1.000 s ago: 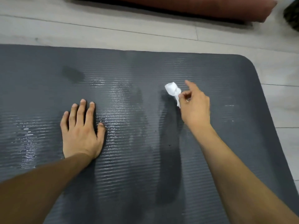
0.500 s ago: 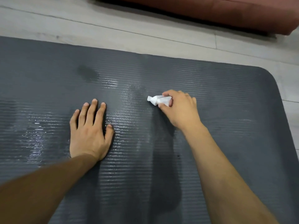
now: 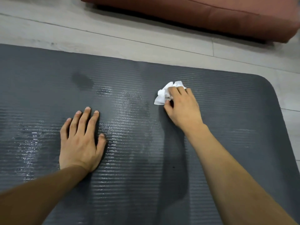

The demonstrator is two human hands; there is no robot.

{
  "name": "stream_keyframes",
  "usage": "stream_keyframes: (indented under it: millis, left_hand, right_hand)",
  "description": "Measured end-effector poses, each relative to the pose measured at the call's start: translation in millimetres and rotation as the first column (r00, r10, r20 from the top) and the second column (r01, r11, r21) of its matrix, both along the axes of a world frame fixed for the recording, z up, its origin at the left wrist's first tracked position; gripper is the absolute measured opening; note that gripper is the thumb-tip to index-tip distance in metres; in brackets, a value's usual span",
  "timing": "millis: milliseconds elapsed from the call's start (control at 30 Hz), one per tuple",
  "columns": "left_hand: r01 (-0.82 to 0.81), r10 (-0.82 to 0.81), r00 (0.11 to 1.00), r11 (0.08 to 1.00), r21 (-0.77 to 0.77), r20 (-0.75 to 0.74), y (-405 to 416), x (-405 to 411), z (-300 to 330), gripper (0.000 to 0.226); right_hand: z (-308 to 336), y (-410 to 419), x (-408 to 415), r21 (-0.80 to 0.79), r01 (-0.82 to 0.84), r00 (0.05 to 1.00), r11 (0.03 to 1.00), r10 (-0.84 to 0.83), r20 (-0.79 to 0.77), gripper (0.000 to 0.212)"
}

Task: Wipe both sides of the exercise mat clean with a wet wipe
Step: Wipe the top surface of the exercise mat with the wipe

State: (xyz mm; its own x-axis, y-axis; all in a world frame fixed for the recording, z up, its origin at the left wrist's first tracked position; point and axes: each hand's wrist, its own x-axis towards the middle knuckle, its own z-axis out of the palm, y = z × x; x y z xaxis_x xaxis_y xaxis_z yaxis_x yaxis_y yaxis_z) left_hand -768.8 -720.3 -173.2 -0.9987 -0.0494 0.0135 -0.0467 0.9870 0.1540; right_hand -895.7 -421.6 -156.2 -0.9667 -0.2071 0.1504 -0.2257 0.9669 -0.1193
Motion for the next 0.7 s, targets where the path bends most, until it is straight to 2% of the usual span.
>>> stream_keyframes:
  millis: [133, 200, 267, 333, 433, 567, 633, 700]
  left_hand:
    - [0.008, -0.008, 1.0, 1.0, 0.005, 0.01, -0.7, -0.7, -0.6, 0.068]
    - [0.006, -0.006, 1.0, 1.0, 0.002, 0.006, -1.1, -1.0, 0.0, 0.068]
    - [0.003, -0.003, 1.0, 1.0, -0.002, 0.002, -0.7, -0.8, 0.3, 0.068]
    - [0.006, -0.006, 1.0, 1.0, 0.002, 0.002, -1.2, -0.2, 0.6, 0.068]
    - [0.002, -0.002, 1.0, 1.0, 0.011, -0.004, -0.6, -0.6, 1.3, 0.068]
    - [0.003, -0.003, 1.0, 1.0, 0.012, -0.008, -1.1, -0.8, -0.1, 0.069]
    - [0.007, -0.007, 1.0, 1.0, 0.015, -0.003, -1.4, -1.3, 0.0, 0.07]
    - [0.004, -0.004, 1.0, 1.0, 0.013, -0.003, -2.1, -2.7, 0.6, 0.07]
  right_hand:
    - [9.9, 11.4, -17.9, 0.047, -0.033, 0.997, 0.998, 0.036, -0.062, 0.019]
    - [20.4, 16.6, -34.1, 0.011, 0.082, 0.973, 0.997, -0.078, -0.216, 0.019]
    - [28.3, 25.1, -49.1, -0.121, 0.228, 0.904, 0.966, -0.256, -0.342, 0.02]
    - [19.3, 29.3, -57.5, -0.202, 0.3, 0.884, 0.932, -0.351, -0.307, 0.021]
    - [-14.4, 14.6, -48.8, -0.212, 0.356, 0.901, 0.91, -0.395, -0.181, 0.017]
    - [-20.0, -19.6, -74.7, -0.367, 0.528, 0.809, 0.766, -0.585, -0.055, 0.021]
    - [-14.6, -58.2, -92.4, -0.389, 0.45, 0.871, 0.804, -0.491, -0.009, 0.025]
    - [-10.7, -120.5, -93.3, -0.452, 0.181, 0.978, 0.873, -0.21, -0.014, 0.023]
